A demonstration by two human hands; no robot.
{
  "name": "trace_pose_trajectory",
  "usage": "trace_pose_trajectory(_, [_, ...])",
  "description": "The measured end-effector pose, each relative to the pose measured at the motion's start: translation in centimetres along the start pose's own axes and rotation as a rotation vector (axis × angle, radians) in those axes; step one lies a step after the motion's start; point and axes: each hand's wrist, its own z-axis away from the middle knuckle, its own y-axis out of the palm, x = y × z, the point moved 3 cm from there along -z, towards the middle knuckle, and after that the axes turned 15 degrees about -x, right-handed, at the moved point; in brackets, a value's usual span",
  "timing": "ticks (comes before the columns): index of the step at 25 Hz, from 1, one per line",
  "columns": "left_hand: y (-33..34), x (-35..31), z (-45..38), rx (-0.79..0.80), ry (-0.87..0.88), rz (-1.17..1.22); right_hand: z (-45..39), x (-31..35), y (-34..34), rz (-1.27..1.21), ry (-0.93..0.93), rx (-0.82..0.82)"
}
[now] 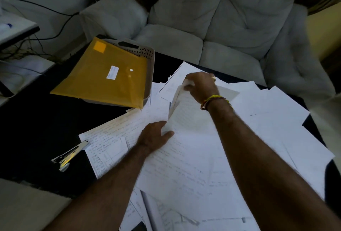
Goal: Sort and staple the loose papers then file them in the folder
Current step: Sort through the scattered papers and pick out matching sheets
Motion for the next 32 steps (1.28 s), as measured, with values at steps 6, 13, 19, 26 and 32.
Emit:
trace_pose_trajectory(6, [0.1,-1.4,2.4,-0.095,-0.187,0.238,2.4,0.8,-14.0,0.053,0.027,-0.620])
trace_pose_trajectory(13, [-2.5,-3.4,2.3,-0.527,-0.308,0.306,5.6,2.7,-21.6,0.024,-0.025,-0.056])
trace_pose_trajectory(19, [-3.7,-7.5,3.7,-0.420,0.020,0.417,6.4,2.4,-20.5,-0.042,-0.041,0.128])
trace_pose_trajectory(26, [-1.7,-8.3,8.3,-0.136,0.006,0.678,10.1,-2.5,-8.7,-0.164,0.201,0.202])
trace_pose_trajectory(32, [1.2,-6.4,8.1,-0.111,-0.100,0.437,11.3,-2.7,-5.2,-0.264,0.246,0.131])
